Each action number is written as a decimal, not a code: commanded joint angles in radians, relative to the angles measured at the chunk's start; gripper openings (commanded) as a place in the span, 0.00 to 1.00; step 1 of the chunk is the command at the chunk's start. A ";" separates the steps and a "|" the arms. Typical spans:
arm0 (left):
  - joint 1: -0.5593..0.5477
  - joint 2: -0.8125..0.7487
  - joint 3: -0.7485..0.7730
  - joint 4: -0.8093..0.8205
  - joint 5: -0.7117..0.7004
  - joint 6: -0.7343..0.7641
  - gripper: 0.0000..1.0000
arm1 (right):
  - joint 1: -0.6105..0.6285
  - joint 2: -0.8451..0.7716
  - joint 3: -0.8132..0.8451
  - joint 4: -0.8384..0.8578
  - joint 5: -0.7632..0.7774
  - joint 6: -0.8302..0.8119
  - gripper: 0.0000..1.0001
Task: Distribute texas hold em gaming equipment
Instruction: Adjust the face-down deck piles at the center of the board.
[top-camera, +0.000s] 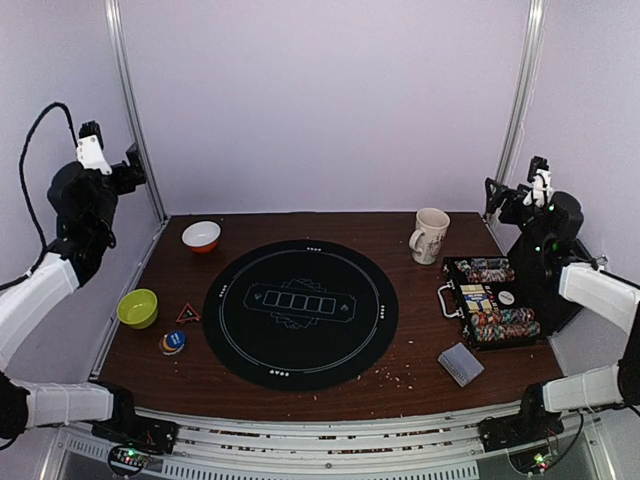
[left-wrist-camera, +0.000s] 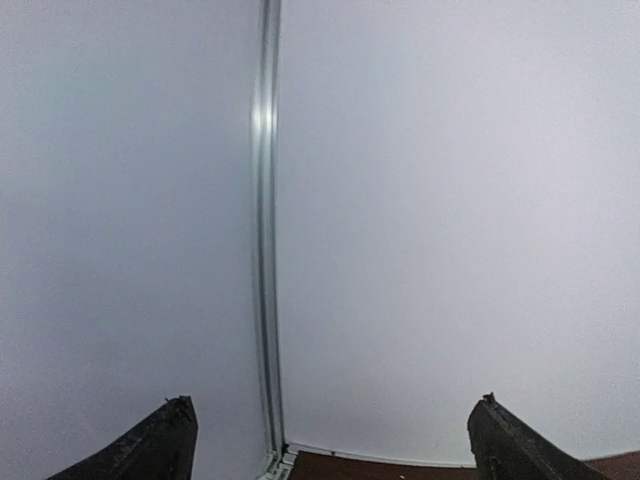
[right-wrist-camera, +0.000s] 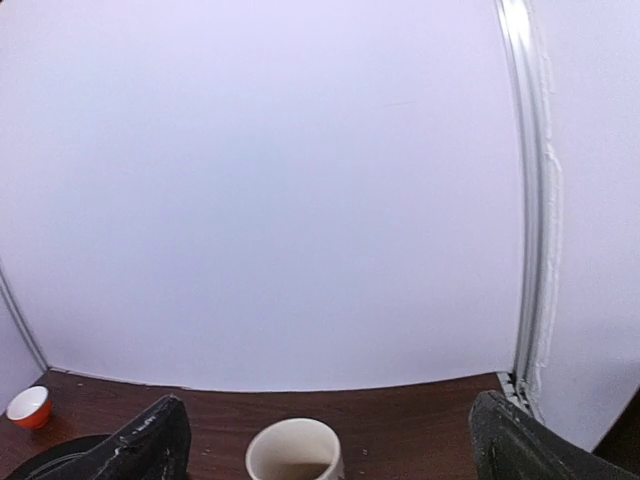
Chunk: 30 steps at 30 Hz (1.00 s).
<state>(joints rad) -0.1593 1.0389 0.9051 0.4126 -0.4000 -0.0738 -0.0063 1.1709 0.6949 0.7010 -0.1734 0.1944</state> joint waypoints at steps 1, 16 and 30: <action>-0.009 0.008 0.222 -0.447 0.335 -0.082 0.98 | 0.010 0.015 0.199 -0.321 -0.235 0.072 1.00; -0.101 0.050 0.323 -0.855 0.625 -0.119 0.98 | 0.425 0.142 0.713 -1.271 -0.059 -0.114 1.00; -0.156 0.189 0.263 -0.789 0.705 -0.146 0.98 | 0.597 0.220 0.562 -1.870 0.075 0.179 1.00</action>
<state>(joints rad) -0.3099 1.2148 1.1851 -0.4438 0.2520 -0.2043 0.5777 1.3888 1.3487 -0.8936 -0.1925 0.2379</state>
